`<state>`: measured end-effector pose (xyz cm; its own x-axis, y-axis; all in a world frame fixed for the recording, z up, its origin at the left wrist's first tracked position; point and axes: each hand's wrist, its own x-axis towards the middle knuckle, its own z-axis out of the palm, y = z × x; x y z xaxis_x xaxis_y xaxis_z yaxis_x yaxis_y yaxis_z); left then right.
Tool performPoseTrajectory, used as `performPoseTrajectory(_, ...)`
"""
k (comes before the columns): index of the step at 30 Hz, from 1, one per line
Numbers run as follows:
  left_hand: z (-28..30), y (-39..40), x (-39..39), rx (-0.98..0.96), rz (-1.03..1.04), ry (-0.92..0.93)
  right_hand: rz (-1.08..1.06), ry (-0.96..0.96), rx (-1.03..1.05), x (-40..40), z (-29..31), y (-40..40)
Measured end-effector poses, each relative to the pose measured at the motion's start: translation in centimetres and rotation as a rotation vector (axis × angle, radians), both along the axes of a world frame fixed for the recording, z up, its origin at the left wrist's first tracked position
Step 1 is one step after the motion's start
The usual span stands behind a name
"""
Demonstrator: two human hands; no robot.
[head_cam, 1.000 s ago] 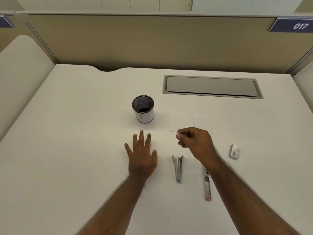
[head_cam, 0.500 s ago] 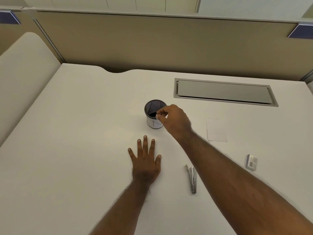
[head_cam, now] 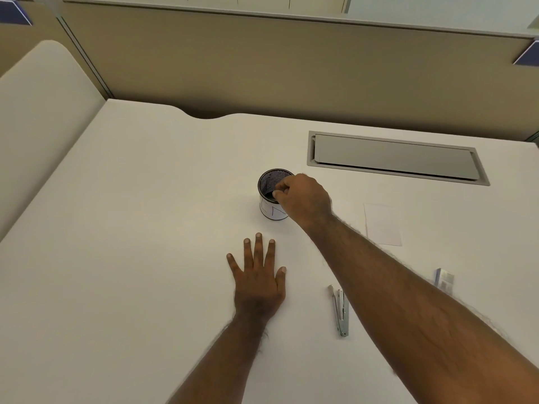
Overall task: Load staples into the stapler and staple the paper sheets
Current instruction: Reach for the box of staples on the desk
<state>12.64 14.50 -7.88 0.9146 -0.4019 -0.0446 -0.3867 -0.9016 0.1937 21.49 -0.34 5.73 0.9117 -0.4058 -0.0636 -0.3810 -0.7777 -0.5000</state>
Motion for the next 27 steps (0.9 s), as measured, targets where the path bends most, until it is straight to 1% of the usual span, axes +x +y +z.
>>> performPoseTrajectory(6, 0.3, 0.1, -0.1, 0.012, 0.011, 0.005, 0.096, -0.103, -0.015, -3.7, -0.6, -0.3)
performPoseTrajectory(9, 0.7, -0.1, -0.7, 0.014, 0.022, 0.015, 0.176, -0.142, -0.073, -7.2, -1.6, -0.5)
performPoseTrajectory(11, 1.1, -0.5, -1.4, 0.008, 0.012, 0.016, 0.219, -0.112, -0.129, -10.1, -2.5, -0.8)
performPoseTrajectory(14, 1.8, -1.4, -2.7, -0.014, -0.011, 0.008, 0.265, -0.007, -0.218, -14.4, -4.2, -1.6)
performPoseTrajectory(20, 3.6, -4.3, -6.4, -0.060, -0.114, -0.036, 0.179, 0.124, -0.294, -22.6, -5.3, -4.8)
performPoseTrajectory(27, 5.6, -8.2, -10.8, -0.057, -0.240, -0.028, 0.053, 0.211, -0.263, -29.6, -4.6, -8.8)
